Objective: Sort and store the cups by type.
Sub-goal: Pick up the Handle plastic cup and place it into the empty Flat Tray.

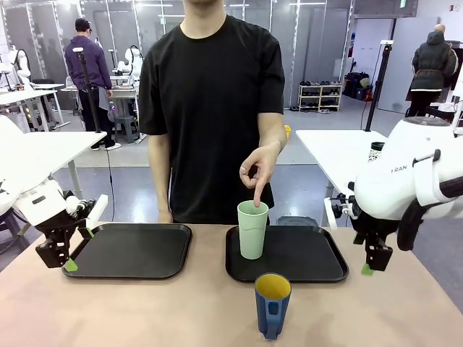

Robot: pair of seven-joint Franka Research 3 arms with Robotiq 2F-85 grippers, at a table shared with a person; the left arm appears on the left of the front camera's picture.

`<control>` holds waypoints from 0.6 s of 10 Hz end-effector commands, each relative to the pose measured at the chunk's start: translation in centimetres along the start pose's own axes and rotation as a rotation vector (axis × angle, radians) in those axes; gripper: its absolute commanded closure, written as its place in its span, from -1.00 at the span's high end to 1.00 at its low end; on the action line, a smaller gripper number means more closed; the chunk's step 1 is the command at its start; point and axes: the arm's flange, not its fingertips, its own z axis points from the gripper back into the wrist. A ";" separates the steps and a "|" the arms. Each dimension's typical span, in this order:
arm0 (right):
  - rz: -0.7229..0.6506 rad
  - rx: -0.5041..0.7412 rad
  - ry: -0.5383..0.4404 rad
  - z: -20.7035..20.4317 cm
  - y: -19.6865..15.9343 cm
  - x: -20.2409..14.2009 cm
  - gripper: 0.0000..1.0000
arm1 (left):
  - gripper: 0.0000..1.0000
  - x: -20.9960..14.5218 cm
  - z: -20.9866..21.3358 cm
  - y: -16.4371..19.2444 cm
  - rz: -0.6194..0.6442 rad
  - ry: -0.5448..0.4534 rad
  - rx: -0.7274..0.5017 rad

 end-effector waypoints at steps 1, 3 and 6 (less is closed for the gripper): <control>0.117 0.053 -0.107 -0.3 2.1 0.1 1.00 | 1.00 -0.1 -0.1 -0.2 -0.004 0.021 0.022; 0.153 0.107 -0.210 -1.4 3.5 0.7 1.00 | 1.00 -0.1 -0.1 -0.2 -0.004 0.021 0.022; 0.119 0.125 -0.416 -3.9 4.3 1.5 1.00 | 1.00 -0.1 -0.1 -0.2 -0.004 0.021 0.022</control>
